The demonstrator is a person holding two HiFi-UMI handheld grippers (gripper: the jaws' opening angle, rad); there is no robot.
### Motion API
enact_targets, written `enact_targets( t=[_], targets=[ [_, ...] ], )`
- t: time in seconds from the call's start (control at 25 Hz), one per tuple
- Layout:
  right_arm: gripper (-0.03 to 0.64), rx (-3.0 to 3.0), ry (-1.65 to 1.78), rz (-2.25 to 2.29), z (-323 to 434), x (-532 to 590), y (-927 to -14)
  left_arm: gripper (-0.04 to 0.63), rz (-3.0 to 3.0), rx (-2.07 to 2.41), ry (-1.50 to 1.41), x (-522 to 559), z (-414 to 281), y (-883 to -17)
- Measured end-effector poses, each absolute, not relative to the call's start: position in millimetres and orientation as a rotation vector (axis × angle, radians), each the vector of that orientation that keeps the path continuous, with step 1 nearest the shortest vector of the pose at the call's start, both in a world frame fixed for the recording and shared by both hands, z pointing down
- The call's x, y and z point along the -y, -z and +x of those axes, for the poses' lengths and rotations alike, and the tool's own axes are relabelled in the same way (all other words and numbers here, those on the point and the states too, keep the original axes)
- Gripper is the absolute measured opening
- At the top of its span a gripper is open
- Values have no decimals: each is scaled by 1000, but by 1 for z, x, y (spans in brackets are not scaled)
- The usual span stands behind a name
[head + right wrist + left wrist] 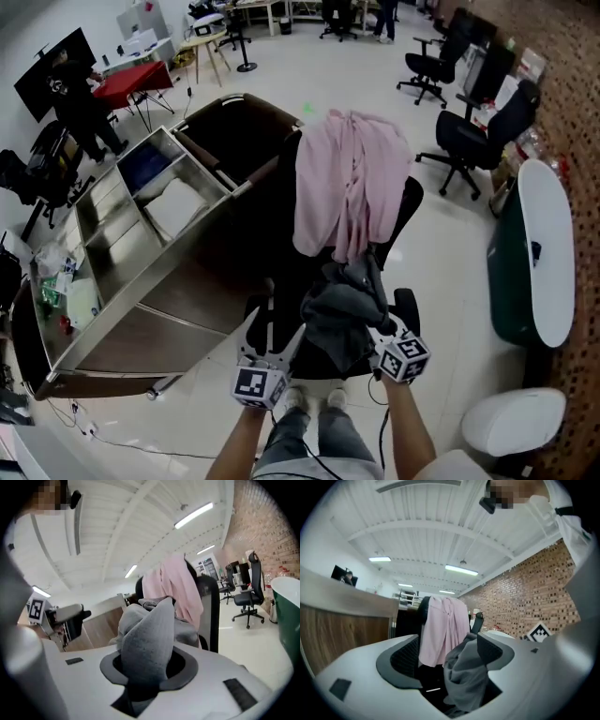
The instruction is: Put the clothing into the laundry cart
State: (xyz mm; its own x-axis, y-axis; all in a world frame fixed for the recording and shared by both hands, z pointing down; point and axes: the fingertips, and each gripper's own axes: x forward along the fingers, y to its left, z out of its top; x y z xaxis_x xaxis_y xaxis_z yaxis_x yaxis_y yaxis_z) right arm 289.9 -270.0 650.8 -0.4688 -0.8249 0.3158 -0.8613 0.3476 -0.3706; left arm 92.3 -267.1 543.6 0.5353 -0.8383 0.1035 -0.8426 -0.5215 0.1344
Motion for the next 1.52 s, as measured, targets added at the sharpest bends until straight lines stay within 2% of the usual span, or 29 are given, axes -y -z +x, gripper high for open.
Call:
enact_targets(
  t=[0.28,0.48,0.92,1.24,1.52],
  targets=[
    [120,2626,-282,1837,300,229,-455,379,2719,1599,7,247,64,-449],
    [120,2593,45,1979,299,186,-371,379,2718,1627,156,222,63,-396],
    [118,2713,17,1931,275,159,-353,379,2721,1639,218,189,66,-362],
    [118,2918,17,1707,223,147,-340,379,2626,1871,193,159,20,-369],
    [118,3127,-2,1351,148,138,-335,379,2423,2168,174,106,-46,-368]
  ],
)
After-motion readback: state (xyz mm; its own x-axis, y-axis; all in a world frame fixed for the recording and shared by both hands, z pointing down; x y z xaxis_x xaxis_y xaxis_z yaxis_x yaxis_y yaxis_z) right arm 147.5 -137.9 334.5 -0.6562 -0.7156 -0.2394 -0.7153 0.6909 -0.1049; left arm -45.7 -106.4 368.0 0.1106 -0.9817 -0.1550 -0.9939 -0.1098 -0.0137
